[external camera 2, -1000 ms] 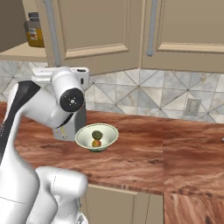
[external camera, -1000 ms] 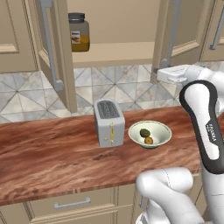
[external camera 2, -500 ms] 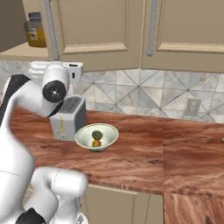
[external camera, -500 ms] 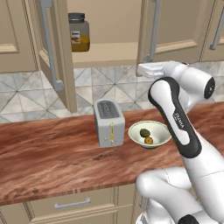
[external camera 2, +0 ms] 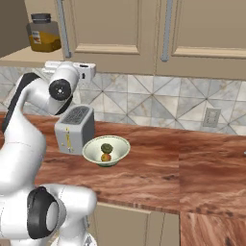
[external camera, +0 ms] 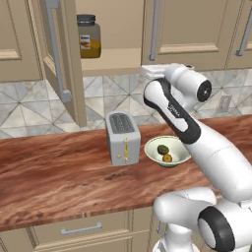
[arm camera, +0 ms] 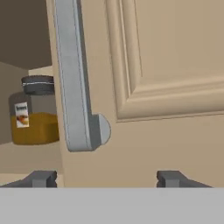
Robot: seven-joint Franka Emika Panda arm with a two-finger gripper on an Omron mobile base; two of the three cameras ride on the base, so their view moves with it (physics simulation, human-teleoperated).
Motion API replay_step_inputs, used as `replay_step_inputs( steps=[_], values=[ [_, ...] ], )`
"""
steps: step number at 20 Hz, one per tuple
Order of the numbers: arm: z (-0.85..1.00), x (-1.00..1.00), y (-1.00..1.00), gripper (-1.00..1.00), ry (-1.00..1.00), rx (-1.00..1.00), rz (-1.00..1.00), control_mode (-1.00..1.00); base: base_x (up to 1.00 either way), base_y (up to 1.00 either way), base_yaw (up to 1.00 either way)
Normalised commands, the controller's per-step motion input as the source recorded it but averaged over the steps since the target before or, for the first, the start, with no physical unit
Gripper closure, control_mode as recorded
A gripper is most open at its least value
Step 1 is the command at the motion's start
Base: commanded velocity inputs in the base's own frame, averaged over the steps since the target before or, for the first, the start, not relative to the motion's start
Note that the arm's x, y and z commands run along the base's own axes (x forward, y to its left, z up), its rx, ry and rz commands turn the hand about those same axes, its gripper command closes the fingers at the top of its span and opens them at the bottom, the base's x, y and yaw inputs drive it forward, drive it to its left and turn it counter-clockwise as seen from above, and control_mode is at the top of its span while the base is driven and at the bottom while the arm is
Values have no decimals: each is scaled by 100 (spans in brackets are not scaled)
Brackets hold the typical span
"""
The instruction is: Open the cabinet. Pick the kiwi and apple from the cabinet and place them into the bowl. Then close the cabinet.
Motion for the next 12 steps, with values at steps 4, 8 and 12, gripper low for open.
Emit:
replay_step_inputs(
  steps=[4,8,12],
  values=[
    [-28,100,0,-100,0,0,-9,-100,0,0,0],
    [14,38,0,-100,9,1,-10,-100,0,0,0],
    [63,-58,0,-100,12,7,-14,-100,0,0,0]
  ],
)
